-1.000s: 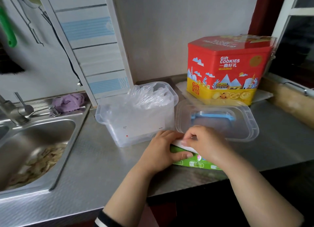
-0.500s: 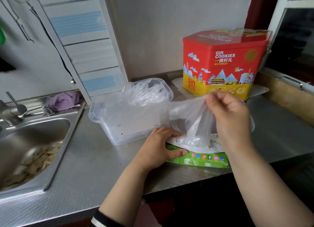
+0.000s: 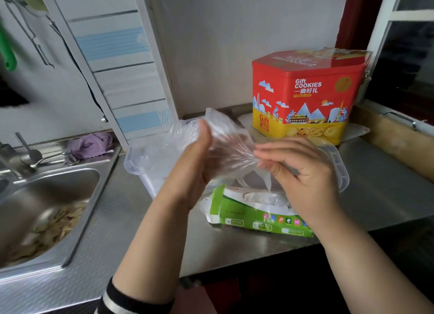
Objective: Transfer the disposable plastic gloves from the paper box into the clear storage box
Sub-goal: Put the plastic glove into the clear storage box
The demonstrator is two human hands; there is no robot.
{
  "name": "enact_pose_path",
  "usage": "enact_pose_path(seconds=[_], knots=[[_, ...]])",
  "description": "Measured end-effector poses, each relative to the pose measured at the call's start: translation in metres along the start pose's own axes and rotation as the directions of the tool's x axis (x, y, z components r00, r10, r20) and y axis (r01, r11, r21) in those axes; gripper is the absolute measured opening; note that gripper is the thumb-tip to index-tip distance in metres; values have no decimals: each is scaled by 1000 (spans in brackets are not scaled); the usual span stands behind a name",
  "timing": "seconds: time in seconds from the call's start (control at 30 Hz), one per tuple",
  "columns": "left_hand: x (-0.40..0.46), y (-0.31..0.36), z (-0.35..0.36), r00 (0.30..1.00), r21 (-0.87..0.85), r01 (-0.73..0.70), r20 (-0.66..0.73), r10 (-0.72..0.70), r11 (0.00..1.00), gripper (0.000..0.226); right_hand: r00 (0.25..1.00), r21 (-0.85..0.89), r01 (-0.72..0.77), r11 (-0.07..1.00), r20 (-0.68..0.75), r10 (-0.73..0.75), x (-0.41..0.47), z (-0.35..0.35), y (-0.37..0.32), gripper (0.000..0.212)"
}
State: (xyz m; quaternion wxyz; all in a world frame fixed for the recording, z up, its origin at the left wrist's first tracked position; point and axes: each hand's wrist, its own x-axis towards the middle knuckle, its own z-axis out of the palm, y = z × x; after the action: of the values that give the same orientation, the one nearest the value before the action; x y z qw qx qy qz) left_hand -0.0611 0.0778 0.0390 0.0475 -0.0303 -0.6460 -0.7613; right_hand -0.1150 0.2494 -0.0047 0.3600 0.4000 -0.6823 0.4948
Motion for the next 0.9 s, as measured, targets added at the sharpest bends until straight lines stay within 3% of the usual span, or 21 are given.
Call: enact_pose_path(seconds=[0.07,0.13,0.23,0.37,0.47,0.57,0.63,0.73,0.9], knots=[[7,4,3,995,193,-81,-48,92,978,35,999,-87,53,995,11,-53,-4,4,3,22],[13,5,5,979,315,-152,-79,186,937,17,997,-215,79,973,14,-77,-9,8,5,32],[19,11,5,929,384,-328,-35,368,863,24,993,-365,120,923,58,-107,-19,18,3,53],[23,24,-18,845,388,-508,50,533,769,41,972,-514,183,838,223,-75,-17,46,-4,77],[31,29,-46,854,476,-438,-44,518,763,45,958,-541,221,811,276,-77,2,65,-8,73],[45,30,-81,885,627,-156,-255,390,763,53,919,-559,235,795,394,6,28,89,-11,71],[52,31,-103,873,724,24,-351,338,690,57,838,-537,206,818,529,136,46,108,-12,75],[60,30,-125,858,812,181,-406,315,555,61,622,-506,61,861,694,363,67,132,-4,69],[74,19,-153,891,928,313,-360,277,200,70,271,-564,-47,824,787,554,97,151,2,75]])
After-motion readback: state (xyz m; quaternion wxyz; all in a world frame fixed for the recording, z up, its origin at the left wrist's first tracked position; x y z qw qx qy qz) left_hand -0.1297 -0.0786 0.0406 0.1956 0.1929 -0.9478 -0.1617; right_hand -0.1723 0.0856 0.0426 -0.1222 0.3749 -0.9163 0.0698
